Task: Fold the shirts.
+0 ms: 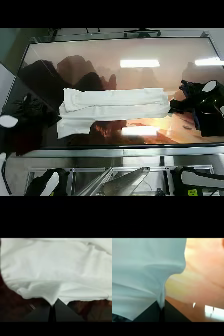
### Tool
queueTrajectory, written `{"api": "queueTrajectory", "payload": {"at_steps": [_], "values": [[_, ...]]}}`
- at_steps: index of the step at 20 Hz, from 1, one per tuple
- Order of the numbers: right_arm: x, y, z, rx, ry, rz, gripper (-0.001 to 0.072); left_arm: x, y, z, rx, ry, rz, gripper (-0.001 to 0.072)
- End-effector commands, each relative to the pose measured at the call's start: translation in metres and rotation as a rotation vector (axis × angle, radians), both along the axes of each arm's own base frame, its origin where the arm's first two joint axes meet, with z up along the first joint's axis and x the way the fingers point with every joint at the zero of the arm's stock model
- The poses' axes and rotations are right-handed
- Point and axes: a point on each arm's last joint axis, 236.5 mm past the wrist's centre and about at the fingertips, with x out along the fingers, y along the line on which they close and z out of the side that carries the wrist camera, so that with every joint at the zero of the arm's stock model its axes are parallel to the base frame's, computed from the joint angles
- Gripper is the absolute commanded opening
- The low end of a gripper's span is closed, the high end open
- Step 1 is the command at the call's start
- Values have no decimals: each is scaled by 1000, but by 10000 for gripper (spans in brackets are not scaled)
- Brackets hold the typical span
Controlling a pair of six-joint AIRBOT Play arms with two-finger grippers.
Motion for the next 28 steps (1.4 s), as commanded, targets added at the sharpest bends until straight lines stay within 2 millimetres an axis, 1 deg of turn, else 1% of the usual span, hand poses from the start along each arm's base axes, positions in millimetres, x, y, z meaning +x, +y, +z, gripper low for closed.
{"api": "queueTrajectory", "payload": {"at_steps": [1,3,4,6,7,8,10,12,14,16,17,19,20,21,22,24,25,26,27,28], "values": [[46,12,24,-19,-174,-5,19,66,-20,34,15,-67,-90,20],[76,11,33,-43,-265,-18,19,104,-23,38,14,-71,-110,19],[88,9,31,-50,-285,-27,19,122,-25,37,14,-70,-121,18],[103,5,15,-54,-278,-39,19,152,-24,24,13,-55,-132,16],[110,4,3,-54,-263,-42,19,163,-23,14,15,-41,-136,9],[116,2,-9,-56,-252,-49,19,172,-21,-1,32,-19,-146,9],[128,-1,-30,-63,-247,-64,19,183,-12,-30,65,43,-149,9],[134,-4,-47,-69,-239,-66,20,194,-7,-52,85,79,-159,9],[138,-6,-57,-77,-241,-70,20,200,-6,-70,83,117,-175,10],[141,-9,-56,-86,-253,-72,20,198,-8,-86,69,171,-199,9],[143,-9,-53,-86,-259,-72,20,197,-9,-90,62,194,-212,9],[146,-7,-42,-81,-275,-56,36,196,-11,-91,51,215,-231,13],[146,-6,-35,-80,-281,-27,173,200,-11,-86,52,203,-233,21],[146,-5,-28,-74,-279,-10,363,203,-12,-77,54,188,-238,22],[146,-7,-21,-78,-275,6,402,207,-13,-68,58,175,-250,21],[150,-18,-14,-132,-289,34,404,219,-16,-44,74,124,-266,19],[152,-22,-15,-150,-291,41,412,226,-15,-34,82,93,-265,19],[151,-22,-20,-149,-282,40,475,232,-15,-25,89,67,-264,19],[149,-23,-27,-146,-266,39,577,237,-14,-16,94,43,-262,19],[147,-24,-37,-139,-239,27,596,242,-13,-8,100,18,-260,19]]}}
